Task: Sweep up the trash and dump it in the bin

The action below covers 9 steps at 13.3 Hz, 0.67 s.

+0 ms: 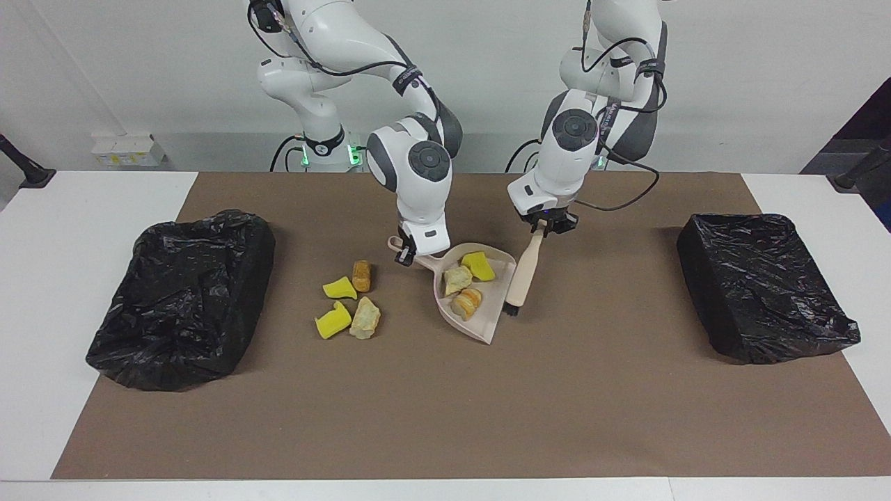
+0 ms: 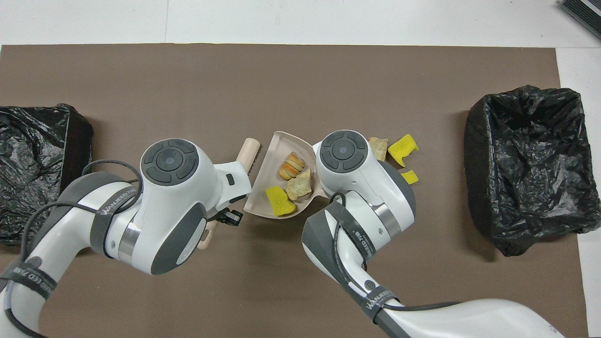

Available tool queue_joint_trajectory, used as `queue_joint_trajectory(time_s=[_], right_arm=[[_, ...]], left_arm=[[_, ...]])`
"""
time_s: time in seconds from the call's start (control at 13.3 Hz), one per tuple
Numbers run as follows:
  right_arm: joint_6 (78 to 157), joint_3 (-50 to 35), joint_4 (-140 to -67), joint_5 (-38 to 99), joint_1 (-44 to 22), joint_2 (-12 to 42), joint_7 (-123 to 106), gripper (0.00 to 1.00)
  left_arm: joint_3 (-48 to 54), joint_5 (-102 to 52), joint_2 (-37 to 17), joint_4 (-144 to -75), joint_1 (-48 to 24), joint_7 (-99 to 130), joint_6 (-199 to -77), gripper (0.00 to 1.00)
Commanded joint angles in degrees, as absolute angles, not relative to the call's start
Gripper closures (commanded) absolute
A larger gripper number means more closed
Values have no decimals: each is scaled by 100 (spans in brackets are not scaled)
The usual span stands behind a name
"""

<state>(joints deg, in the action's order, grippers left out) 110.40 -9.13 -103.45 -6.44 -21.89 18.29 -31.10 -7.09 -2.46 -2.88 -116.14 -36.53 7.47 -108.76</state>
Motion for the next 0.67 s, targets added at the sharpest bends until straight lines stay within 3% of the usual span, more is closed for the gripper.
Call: queue_joint_trajectory(time_s=[0.0, 0.3, 0.6], right_arm=[[11004, -949, -10398, -765, -1900, 1627, -2979, 100], [10759, -958, -10363, -765, -1356, 1127, -3373, 100], [10223, -932, -10213, -756, -494, 468, -4033, 100]], left_arm=[[-703, -308, -106, -11786, -3752, 2007, -10810, 100], [-651, -334, 271, -12382, -4156, 3565, -11152, 100], [-650, -746, 816, -13314, -5156, 4314, -12083, 100]])
